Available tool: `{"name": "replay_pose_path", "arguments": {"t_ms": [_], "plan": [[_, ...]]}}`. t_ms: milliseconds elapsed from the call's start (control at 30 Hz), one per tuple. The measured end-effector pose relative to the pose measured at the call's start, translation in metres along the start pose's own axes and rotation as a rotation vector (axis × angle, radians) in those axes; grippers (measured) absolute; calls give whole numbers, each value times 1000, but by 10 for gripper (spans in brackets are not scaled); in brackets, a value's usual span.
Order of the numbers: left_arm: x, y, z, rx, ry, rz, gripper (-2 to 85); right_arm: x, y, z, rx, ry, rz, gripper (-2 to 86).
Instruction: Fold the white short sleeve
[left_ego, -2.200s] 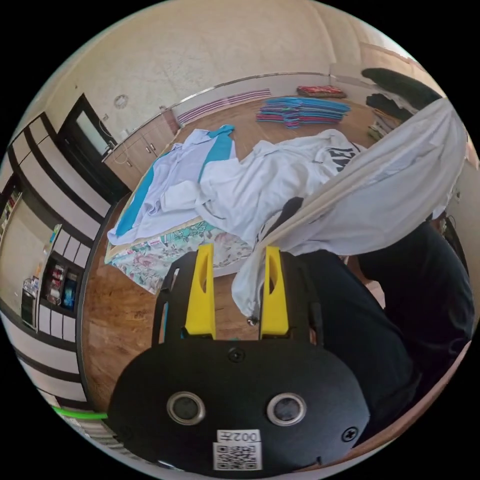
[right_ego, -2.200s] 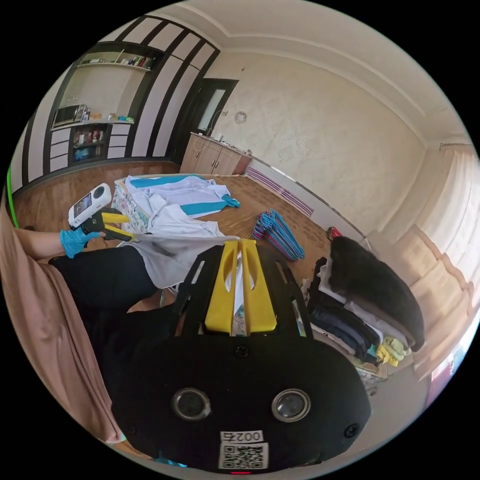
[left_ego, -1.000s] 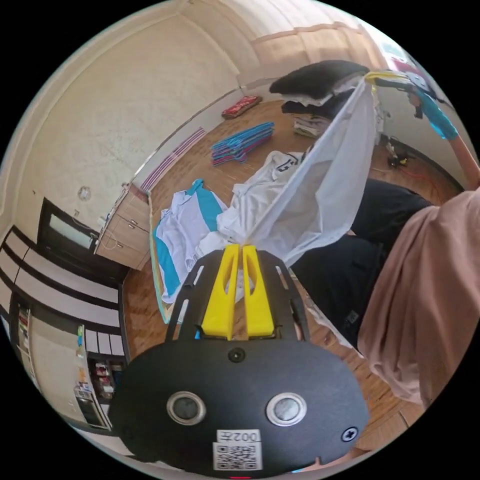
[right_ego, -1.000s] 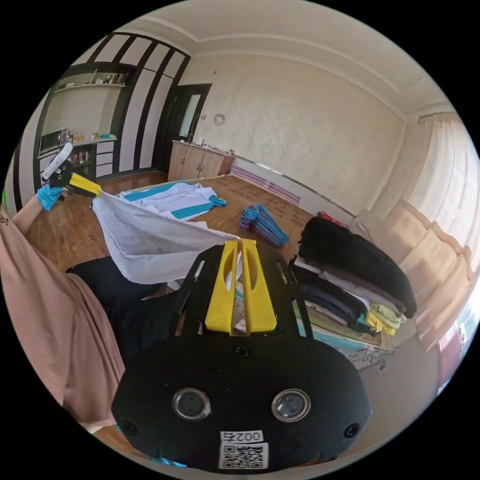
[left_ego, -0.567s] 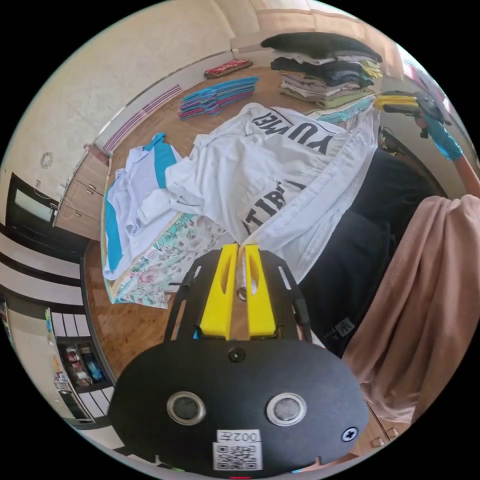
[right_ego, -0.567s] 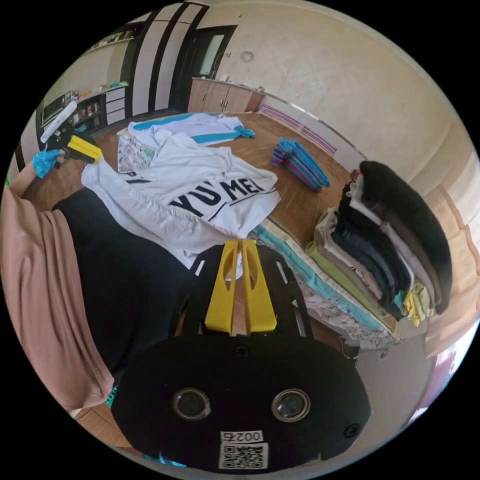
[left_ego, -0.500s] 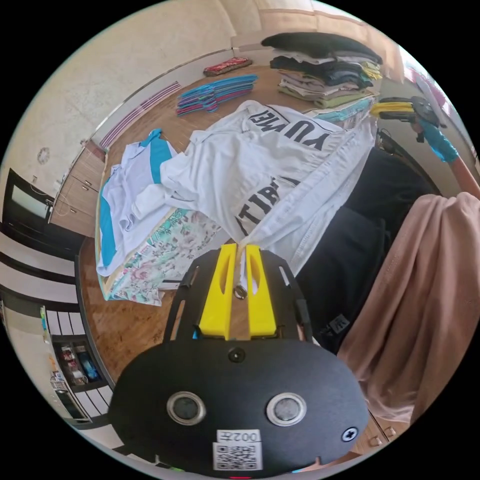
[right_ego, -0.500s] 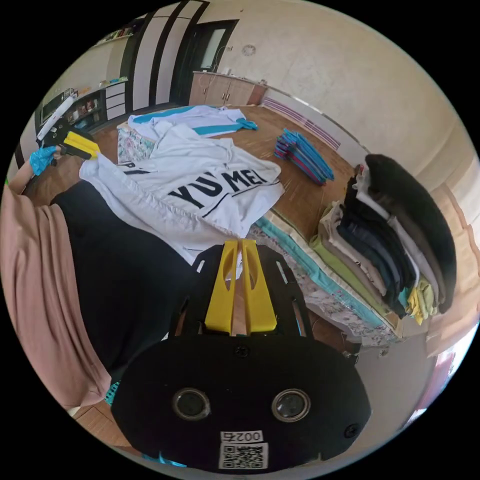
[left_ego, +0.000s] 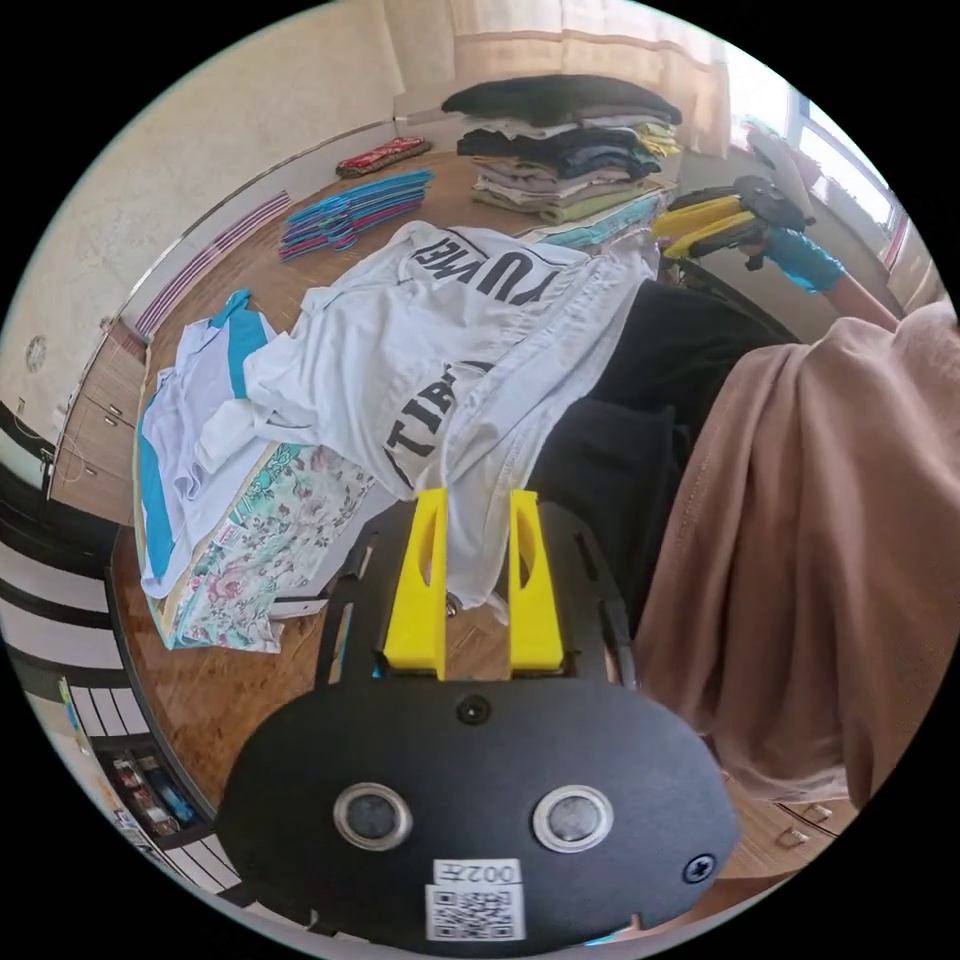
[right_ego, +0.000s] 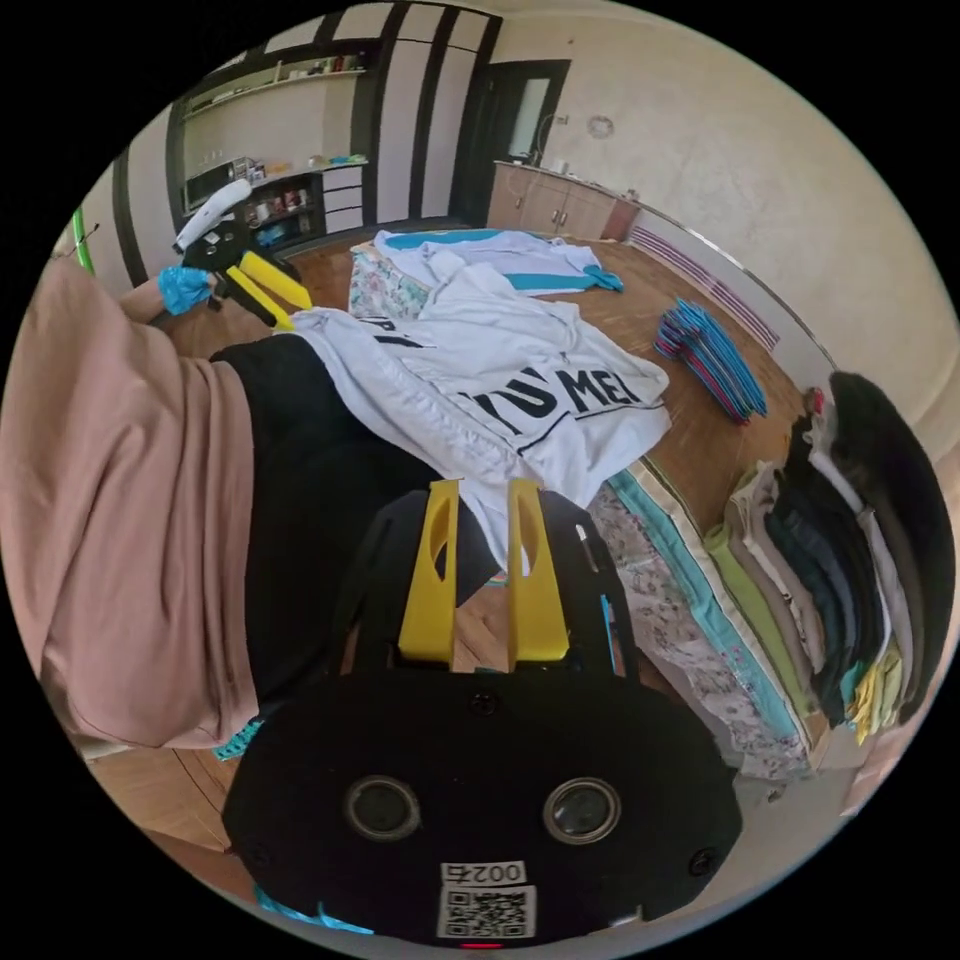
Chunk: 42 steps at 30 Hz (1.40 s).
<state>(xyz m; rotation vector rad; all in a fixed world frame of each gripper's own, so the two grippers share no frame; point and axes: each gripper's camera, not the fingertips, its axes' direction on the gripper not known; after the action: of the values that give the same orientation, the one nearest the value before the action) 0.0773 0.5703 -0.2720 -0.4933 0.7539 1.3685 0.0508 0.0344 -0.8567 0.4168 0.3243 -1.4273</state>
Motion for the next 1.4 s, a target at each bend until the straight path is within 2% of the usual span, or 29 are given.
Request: {"name": "replay_pose_path", "arguments": {"t_ms": [133, 300, 533, 667, 1100, 1267, 1400], "plan": [[-5, -1, 0, -6, 8, 16, 57, -12, 3, 34, -135, 25, -50, 65], [-5, 6, -11, -6, 20, 67, 51, -18, 13, 58, -211, 24, -73, 63], [-13, 10, 0, -38, 15, 75, 49, -32, 21, 72, -209, 39, -70, 24], [-17, 11, 1, -44, -3, 89, 16, -43, 25, 68, -197, 78, -71, -2], [-34, 34, -31, -16, -29, 82, -10, -71, 40, -27, -59, 120, -76, -9], [-31, 53, -60, 33, 29, 118, -10, -82, 49, -59, -118, 52, -144, -9], [-20, 65, -58, -7, 81, 156, -10, -96, 69, -61, -203, -64, -155, -7]]}}
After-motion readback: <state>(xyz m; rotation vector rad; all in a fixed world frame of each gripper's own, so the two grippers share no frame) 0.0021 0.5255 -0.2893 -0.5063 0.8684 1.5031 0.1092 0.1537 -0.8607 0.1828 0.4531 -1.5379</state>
